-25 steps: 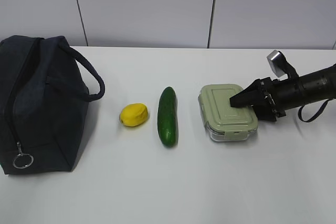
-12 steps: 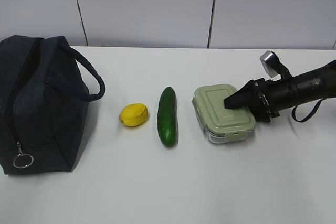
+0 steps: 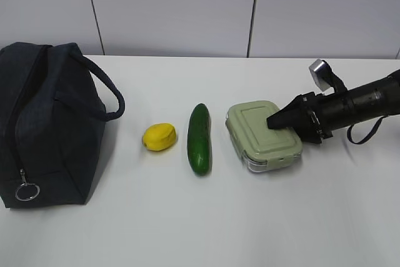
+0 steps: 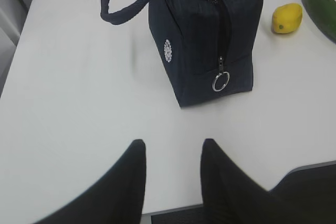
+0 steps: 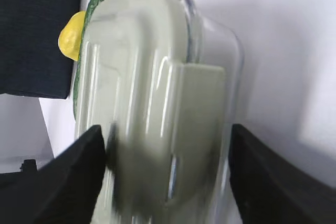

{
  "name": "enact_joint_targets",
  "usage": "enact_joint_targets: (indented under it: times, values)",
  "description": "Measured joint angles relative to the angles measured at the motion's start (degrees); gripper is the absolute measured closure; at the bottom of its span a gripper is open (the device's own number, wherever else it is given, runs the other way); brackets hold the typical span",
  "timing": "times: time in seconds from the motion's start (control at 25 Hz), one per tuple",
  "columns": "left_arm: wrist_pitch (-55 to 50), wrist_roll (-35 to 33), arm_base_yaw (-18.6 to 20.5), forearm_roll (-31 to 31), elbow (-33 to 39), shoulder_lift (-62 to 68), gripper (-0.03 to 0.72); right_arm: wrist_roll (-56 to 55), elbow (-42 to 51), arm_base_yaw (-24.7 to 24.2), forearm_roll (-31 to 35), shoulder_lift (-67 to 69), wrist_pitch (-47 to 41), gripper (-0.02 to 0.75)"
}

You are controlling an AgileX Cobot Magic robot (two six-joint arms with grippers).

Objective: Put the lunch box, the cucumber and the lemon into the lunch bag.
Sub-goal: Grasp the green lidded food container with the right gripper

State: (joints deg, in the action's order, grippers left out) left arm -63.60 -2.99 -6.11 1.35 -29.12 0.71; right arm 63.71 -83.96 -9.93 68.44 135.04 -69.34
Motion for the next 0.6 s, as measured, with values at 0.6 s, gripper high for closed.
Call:
enact_joint_targets:
  times: [0.6]
  values:
    - [0.0, 0.0, 0.0, 0.0, 0.0, 0.0, 0.449, -0.7, -0.3, 0.0, -0.4, 0.0, -1.6, 0.356]
